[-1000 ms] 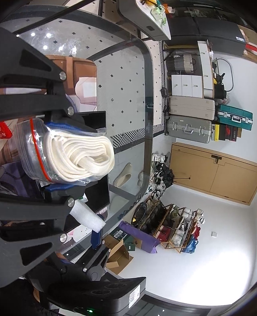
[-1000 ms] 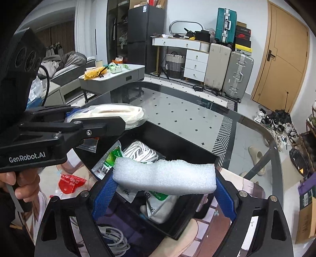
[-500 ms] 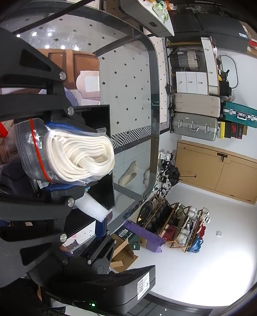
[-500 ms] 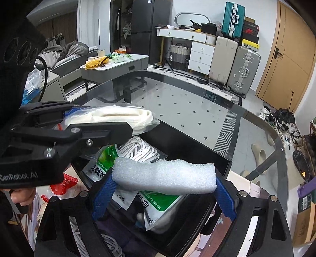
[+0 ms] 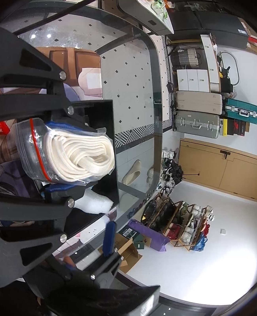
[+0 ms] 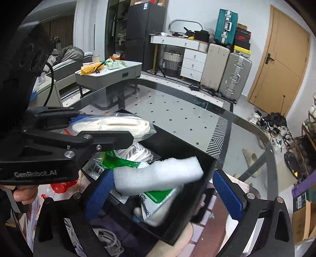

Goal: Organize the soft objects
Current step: 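Open both grippers to drop the rope bag and foam into the box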

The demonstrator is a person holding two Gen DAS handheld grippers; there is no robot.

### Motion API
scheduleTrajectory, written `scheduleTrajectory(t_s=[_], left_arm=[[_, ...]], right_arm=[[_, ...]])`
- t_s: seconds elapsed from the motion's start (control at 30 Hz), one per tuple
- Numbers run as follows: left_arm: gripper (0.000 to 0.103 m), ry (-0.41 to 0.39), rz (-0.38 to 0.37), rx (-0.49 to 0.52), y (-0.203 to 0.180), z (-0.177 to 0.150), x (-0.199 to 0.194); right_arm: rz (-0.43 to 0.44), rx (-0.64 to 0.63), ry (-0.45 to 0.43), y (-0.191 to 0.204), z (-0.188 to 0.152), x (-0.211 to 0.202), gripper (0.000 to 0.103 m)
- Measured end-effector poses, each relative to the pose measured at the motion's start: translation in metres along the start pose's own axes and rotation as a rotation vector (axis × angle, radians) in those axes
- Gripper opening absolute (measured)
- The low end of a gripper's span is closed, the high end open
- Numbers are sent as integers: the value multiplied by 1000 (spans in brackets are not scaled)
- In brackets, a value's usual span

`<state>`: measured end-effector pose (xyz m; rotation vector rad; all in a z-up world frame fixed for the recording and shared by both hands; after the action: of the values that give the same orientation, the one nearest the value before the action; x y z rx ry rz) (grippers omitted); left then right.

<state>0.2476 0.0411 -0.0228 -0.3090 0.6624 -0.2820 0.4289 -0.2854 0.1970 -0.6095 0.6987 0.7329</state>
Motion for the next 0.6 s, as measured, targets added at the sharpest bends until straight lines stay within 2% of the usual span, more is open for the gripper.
scheduleTrajectory(t_s=[0.1, 0.27, 0.33, 0.4, 0.47, 0.6], left_arm=[[43, 14, 16, 8, 0, -4, 2], [62, 15, 16, -4, -4, -9, -3], [63, 10, 16, -2, -6, -8, -7], [74, 11, 18, 3, -8, -8, -12], [92, -4, 29, 5, -9, -9, -19], [102, -32, 51, 16, -10, -10, -35]], right_arm=[[-15, 26, -8, -8, -3, -7, 101], [-13, 34, 4, -7, -9, -13, 102], [-25, 27, 6, -5, -10, -15, 102], [-26, 34, 2, -5, -9, -16, 102], [-25, 52, -2, -4, -8, -20, 102], [-27, 63, -16, -2, -7, -28, 102]])
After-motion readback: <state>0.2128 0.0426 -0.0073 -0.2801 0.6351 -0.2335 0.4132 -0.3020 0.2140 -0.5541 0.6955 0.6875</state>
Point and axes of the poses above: each gripper's, at about its wrist camera, not at the fingertips, and x roughly the way its jaws point, y to its left, z to its top, the point moved 9 cm from there along x, roughly the way its jaws point, and after that the axes turned 13 degrees about -z, right-handed, at the moved point
